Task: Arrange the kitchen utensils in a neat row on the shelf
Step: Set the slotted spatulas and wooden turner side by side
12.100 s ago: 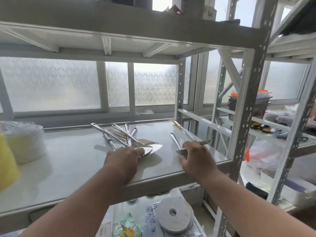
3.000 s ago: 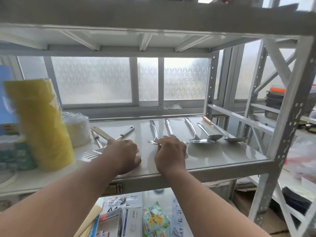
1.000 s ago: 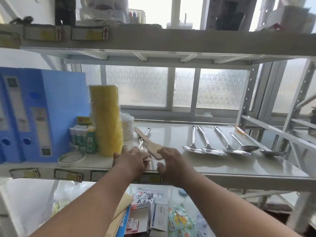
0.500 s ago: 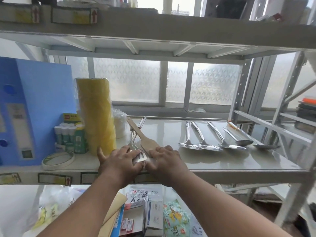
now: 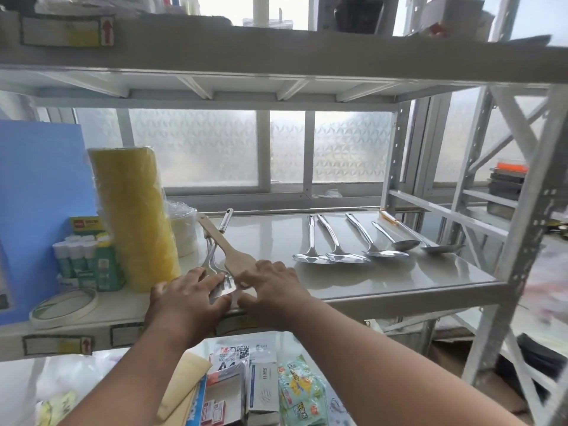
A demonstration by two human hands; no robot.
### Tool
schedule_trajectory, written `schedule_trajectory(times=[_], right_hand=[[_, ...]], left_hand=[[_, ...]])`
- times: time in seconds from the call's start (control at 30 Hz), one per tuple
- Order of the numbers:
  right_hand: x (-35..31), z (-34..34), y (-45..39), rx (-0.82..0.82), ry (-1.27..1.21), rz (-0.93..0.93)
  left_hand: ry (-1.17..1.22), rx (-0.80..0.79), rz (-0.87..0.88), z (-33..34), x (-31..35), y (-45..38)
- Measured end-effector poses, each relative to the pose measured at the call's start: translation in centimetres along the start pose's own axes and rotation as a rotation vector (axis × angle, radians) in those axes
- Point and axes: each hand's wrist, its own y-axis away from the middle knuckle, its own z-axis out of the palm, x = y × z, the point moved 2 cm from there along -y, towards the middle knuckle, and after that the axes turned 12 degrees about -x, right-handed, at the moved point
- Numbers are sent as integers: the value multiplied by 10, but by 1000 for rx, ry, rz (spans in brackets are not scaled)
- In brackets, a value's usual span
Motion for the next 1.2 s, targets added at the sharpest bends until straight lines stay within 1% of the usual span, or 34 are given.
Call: schedule_trajectory(times=[0.2, 0.37, 0.43, 0.5, 0.63, 0.87, 0.97, 1.03, 1.2], right_hand=[[-1, 5, 6, 17, 30, 21], [-3, 8, 8, 45, 114, 42], [-2, 9, 5, 65, 70, 71], [-1, 7, -2, 86, -31, 105], [2, -12, -16, 76, -177, 145], [1, -30, -40, -4, -62, 214], [2, -31, -45, 66, -42, 195], [-2, -26, -48, 72, -24, 179], [-3, -29, -51, -11, -98, 276]], left_hand=[[2, 11, 12, 2, 0, -3], [51, -14, 14, 6, -3, -9], [65, -15, 13, 5, -3, -8], [69, -11, 16, 3, -3, -5], [53, -10, 24, 0, -2, -2], [50, -61, 47, -5, 3, 1], [69, -76, 38, -6, 6, 2], [74, -75, 29, -8, 5, 2], [78, -91, 24, -9, 2, 2]])
